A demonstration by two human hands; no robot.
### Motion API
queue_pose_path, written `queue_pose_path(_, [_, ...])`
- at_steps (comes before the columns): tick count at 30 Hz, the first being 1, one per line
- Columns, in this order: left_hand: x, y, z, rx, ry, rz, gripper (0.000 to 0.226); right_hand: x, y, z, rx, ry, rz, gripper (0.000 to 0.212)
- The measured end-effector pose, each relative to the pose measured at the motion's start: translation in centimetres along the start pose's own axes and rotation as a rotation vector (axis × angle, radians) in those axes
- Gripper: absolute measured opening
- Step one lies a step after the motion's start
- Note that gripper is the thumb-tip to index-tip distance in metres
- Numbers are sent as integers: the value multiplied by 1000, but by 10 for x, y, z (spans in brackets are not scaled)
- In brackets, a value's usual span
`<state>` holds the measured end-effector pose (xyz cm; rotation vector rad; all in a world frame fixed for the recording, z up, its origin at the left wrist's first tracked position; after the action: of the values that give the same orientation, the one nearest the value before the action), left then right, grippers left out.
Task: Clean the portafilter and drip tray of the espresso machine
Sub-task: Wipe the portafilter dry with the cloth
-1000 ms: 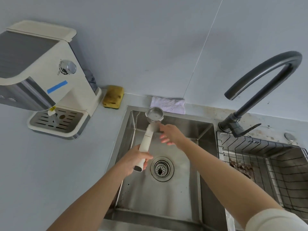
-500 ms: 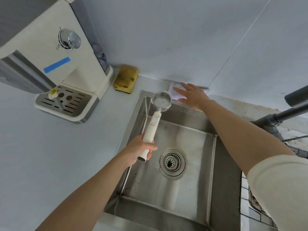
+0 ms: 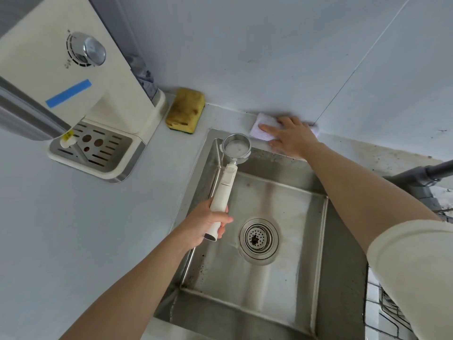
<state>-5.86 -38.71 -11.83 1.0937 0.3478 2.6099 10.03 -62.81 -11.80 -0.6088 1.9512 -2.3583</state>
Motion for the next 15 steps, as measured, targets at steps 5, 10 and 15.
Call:
queue_pose_path(5, [2, 1, 0, -9, -1, -20, 22, 3, -1, -6, -127, 140, 59, 42])
queue_pose_path(10, [7, 5, 0, -4, -18, -38, 23, 26, -14, -4, -857, 316, 80, 25])
queue_pose_path(15, [19, 15, 5, 99, -40, -100, 21, 69, -29, -16, -1529, 502, 183, 18])
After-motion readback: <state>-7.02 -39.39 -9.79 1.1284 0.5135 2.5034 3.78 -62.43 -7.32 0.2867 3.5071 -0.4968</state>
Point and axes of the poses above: each hand's wrist, its own x-axis away from the middle knuckle, its own y-axis out of the palm, z = x × y, the point moved 1 cm from there along -x, towards the middle knuckle, and after that the axes turned 12 degrees about x, right-handed, at the moved point
